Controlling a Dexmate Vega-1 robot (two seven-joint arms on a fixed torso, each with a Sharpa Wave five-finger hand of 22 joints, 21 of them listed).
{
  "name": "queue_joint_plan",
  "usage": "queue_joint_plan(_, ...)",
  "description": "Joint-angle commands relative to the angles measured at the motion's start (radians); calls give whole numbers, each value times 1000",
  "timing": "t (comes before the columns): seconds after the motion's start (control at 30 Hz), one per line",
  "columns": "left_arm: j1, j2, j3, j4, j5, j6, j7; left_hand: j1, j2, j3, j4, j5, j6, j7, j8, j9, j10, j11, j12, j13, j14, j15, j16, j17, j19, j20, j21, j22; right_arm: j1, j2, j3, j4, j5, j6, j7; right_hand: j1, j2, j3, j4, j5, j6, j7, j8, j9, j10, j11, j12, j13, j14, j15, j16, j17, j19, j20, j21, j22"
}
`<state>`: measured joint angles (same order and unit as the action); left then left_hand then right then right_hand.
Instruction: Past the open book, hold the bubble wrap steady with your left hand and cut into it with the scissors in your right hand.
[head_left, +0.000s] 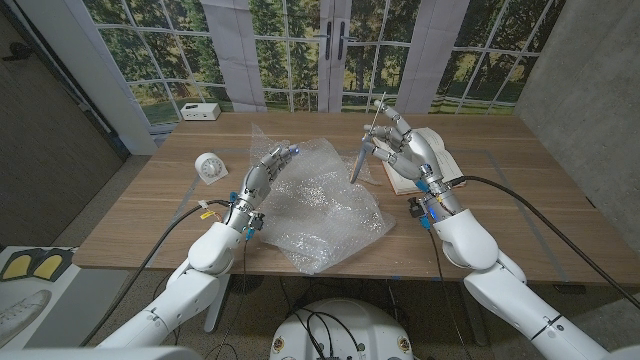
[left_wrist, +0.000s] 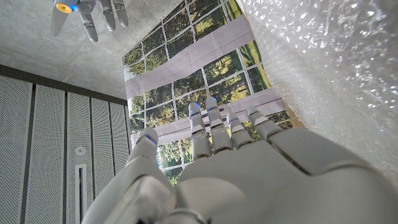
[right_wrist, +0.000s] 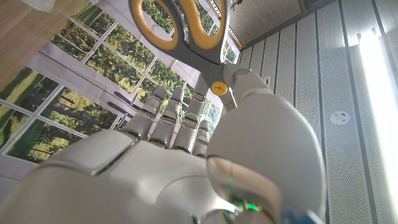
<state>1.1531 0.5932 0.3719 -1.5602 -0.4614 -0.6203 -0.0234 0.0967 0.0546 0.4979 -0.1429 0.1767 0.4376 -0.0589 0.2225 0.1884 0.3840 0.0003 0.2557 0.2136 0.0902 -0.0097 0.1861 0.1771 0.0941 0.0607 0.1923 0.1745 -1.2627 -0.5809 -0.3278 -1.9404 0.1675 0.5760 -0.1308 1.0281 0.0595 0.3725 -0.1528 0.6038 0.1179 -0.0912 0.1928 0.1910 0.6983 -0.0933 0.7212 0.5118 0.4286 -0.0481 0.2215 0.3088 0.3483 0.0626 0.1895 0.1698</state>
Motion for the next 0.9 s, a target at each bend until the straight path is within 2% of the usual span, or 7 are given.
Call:
queue_joint_plan(0.03, -5, -4, 2, 5, -2, -14, -12, 16, -1, 12, 0, -4, 12, -4, 1, 3, -31, 0, -10, 7, -22, 5, -6, 1, -6, 7, -2, 2, 13, -2, -16, 0, 7, -2, 11, 5, 10, 4, 0, 8, 7, -2, 0, 2, 128, -120, 27, 68, 4, -168, 0, 5, 3, 2, 5, 4)
queue_joint_plan(0.23, -7, 15, 5, -4, -6, 3, -31, 31, -2, 19, -8, -4, 19, -11, -10, 4, -134, 17, -41, 13, -84, 12, -15, 1, -31, 11, -6, 2, 18, -3, -21, 0, 8, -5, 14, 5, 10, 5, 0, 9, 8, -3, 0, 2, 127, -120, 26, 67, 5, -166, -1, 5, 4, 1, 5, 4)
queue_joint_plan(0.47, -22, 49, 14, -12, 10, 18, -66, 54, -6, 27, -18, -1, 7, -18, -21, 4, -218, 16, -59, 14, -145, 25, -17, 1, -64, 13, -9, 1, 24, -5, -27, 1, 11, -9, 19, 5, 10, 6, -1, 10, 9, -3, 0, 2, 129, -120, 28, 67, 5, -167, -1, 5, 4, 0, 5, 4)
queue_joint_plan(0.63, -37, 63, 22, -10, 7, 14, -100, 111, -7, 47, -37, 8, -9, -15, -22, 5, -276, 15, -63, 12, -200, 38, -17, 1, -101, 25, -13, 0, 26, -8, -29, 2, 15, -5, 24, 5, 10, 6, -1, 11, 9, -2, 0, 2, 129, -120, 29, 69, 6, -166, -1, 6, 3, 1, 5, 4)
queue_joint_plan(0.73, -42, 78, 23, -20, 45, 13, -96, 187, -8, 72, -46, 16, -25, -22, -20, 6, -317, 11, -60, 11, -238, 49, -14, 2, -122, 40, -11, -1, 26, -8, -29, 1, 10, -9, 20, 5, 11, 6, -1, 12, 10, -2, 0, 2, 129, -120, 29, 69, 7, -167, 0, 6, 3, 1, 5, 4)
queue_joint_plan(0.83, -47, 86, 26, -26, 48, 14, -107, 226, -10, 82, -46, 16, -28, -28, -17, 7, -342, 7, -60, 10, -259, 58, -14, 2, -135, 53, -12, -1, 25, -9, -29, 0, 9, -9, 20, 5, 11, 6, -1, 12, 10, -4, 0, 2, 129, -120, 29, 69, 7, -167, -1, 6, 3, 1, 5, 4)
queue_joint_plan(0.9, -38, 94, 17, -47, 111, 30, -56, 246, -10, 88, -46, 16, -26, -25, -13, 9, -357, 8, -61, 10, -264, 63, -12, 2, -138, 61, -11, -2, 25, -10, -29, 0, 8, -10, 20, 5, 11, 7, -1, 12, 10, -3, 0, 2, 129, -120, 29, 68, 7, -166, -1, 6, 3, 2, 5, 4)
